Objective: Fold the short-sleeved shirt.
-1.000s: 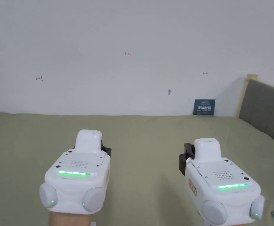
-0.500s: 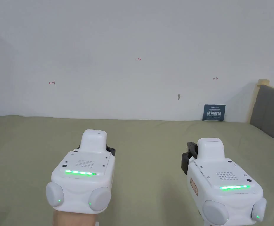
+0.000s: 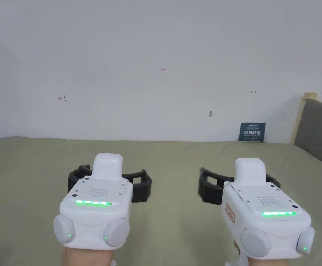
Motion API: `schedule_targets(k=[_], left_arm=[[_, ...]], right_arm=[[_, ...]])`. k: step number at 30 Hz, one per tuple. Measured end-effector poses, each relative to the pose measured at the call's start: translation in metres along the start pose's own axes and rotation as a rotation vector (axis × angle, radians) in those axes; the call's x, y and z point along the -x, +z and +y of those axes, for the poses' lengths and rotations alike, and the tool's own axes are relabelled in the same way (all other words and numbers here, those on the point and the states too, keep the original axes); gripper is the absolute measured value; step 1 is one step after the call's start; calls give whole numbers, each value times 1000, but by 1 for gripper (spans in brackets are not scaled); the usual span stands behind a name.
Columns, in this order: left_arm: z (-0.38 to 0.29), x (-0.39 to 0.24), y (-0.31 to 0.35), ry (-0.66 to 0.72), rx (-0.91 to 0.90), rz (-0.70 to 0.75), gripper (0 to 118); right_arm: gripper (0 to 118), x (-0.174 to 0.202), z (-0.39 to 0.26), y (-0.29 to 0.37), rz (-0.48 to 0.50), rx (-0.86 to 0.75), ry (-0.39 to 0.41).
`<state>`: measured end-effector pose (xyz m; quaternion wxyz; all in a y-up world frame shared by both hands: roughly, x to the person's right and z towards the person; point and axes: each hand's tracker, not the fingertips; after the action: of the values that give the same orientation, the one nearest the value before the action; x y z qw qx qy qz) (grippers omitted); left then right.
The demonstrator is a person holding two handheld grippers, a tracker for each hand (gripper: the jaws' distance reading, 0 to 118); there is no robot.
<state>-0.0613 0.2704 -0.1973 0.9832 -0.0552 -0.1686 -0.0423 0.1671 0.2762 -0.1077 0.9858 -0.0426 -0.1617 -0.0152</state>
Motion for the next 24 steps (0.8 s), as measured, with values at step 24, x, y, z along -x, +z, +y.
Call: schedule_targets(k=[24], left_arm=[[2,4,3,6,28,13,118]], right_arm=[[118,1,-4,7,17,-36,27]])
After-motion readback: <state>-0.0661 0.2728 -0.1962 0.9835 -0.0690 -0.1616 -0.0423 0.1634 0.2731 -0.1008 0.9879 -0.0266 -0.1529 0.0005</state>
